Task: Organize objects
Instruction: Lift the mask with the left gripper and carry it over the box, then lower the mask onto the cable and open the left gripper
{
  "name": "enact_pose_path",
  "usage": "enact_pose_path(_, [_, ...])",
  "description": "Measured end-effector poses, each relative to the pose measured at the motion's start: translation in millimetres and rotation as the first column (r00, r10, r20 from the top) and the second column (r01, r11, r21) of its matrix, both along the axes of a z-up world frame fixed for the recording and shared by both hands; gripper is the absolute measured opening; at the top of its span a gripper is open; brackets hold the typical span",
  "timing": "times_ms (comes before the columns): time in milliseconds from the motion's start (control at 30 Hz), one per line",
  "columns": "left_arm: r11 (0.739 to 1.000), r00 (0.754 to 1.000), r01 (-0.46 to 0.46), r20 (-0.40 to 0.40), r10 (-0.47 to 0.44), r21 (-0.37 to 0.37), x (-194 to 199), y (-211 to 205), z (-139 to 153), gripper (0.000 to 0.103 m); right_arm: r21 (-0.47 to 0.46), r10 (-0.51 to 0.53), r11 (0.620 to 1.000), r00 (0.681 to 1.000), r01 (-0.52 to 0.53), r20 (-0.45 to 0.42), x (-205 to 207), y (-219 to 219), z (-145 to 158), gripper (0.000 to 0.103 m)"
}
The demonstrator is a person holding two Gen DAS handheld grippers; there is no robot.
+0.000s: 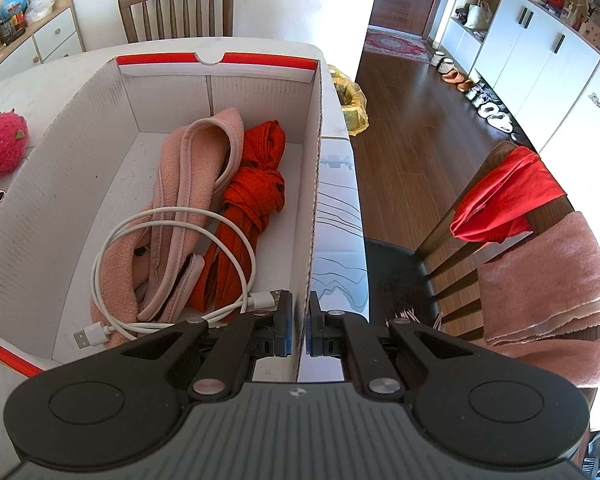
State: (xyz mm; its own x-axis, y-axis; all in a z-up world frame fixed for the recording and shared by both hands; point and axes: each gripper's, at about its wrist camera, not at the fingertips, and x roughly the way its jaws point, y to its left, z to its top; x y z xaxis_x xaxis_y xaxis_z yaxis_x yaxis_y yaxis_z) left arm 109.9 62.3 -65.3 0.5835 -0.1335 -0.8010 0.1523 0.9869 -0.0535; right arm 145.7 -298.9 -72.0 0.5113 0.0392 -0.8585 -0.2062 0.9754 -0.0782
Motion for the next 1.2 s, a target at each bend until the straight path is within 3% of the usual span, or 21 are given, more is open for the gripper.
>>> enact_pose_path(100, [1.0,1.0,0.009,0.025,-0.008,-0.021,-2,-3,14,0.002,0.001,0.0,1.0,1.0,0.0,0.0,0,1,0,0.006])
enact_pose_path(233, [0.993,0.999,0.021,0.045,-0.016,-0.119,0,-4,39,0.002,0.001,0.001,1.0,1.0,-0.001,-0.001,0,1,-1,0.006])
enact_pose_path(400, [0.978,0.994,0.083,0.089,-0.067,-0.19,5,-21,67,0.002,0.0,0.003,1.0,1.0,-0.003,0.0,0,2,-1,0.006])
enact_pose_path(567, [0.965,0.983,0.16,0.124,-0.136,-0.207,17,-50,80,0.002,0.0,0.003,1.0,1.0,-0.003,-0.001,1,2,-1,0.006])
enact_pose_path(867, [0.928,0.956,0.294,0.072,-0.285,-0.229,47,-118,60,0.002,0.0,0.006,1.0,1.0,-0.006,-0.002,1,4,-2,0.006])
enact_pose_path(1100, [0.892,0.915,0.394,-0.002,-0.404,-0.224,51,-170,31,0.002,0.008,0.009,1.0,1.0,-0.009,-0.007,3,3,-3,0.006])
enact_pose_path(1200, [0.876,0.902,0.408,-0.036,-0.43,-0.258,53,-181,22,0.002,0.016,0.01,1.0,1.0,-0.01,-0.008,4,2,-3,0.006])
